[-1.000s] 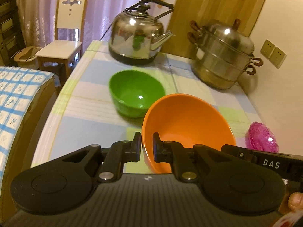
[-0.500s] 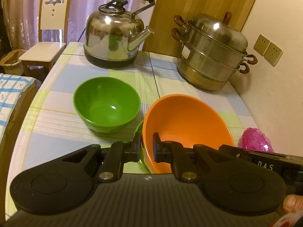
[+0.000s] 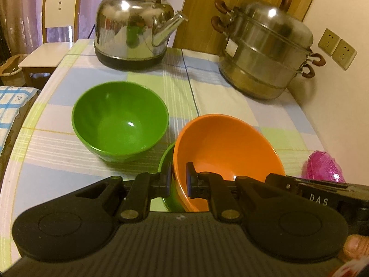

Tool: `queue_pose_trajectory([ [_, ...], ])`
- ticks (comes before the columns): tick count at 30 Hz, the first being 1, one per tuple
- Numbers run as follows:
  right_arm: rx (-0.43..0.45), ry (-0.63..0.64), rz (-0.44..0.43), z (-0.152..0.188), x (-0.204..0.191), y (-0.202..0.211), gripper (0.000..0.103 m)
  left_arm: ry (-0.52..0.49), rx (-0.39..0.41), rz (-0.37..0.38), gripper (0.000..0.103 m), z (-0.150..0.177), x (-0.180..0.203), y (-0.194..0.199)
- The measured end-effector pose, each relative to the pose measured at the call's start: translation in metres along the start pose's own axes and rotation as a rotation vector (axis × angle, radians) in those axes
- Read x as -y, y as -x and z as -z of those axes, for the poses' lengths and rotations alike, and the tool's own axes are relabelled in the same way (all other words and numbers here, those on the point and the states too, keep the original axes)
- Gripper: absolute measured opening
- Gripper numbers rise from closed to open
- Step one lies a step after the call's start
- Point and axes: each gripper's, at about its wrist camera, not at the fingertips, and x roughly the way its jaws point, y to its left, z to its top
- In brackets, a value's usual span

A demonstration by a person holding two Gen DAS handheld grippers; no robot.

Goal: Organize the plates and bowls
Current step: 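Lift the orange bowl with both grippers over the green bowl beside it, then lower the orange bowl into the green bowl and open both grippers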

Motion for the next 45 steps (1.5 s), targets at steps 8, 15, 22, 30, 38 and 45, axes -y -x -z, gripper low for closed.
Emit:
queue_pose_trajectory([
  [8, -0.011, 0.02, 0.008, 0.0, 0.001, -0.01, 0.012, -0.001, -0.014, -0.016, 0.01, 0.004, -0.003, -0.012],
  [15, -0.024, 0.039, 0.015, 0.003, -0.003, -0.018, 0.012, -0.01, -0.02, -0.028, 0.01, 0.005, -0.005, -0.018],
  [22, -0.029, 0.037, 0.015, 0.003, -0.002, -0.021, 0.012, -0.008, -0.023, -0.028, 0.01, 0.006, -0.005, -0.021],
  [30, -0.029, 0.037, 0.015, 0.004, -0.002, -0.023, 0.012, -0.009, -0.021, -0.028, 0.01, 0.007, -0.005, -0.023],
  [38, 0.016, 0.02, -0.031, 0.003, 0.005, -0.015, 0.029, 0.014, 0.022, -0.026, 0.027, 0.007, -0.007, -0.008],
  [45, 0.039, -0.057, -0.038, 0.012, 0.017, 0.015, 0.042, 0.078, 0.066, -0.013, 0.03, 0.022, -0.011, 0.029],
])
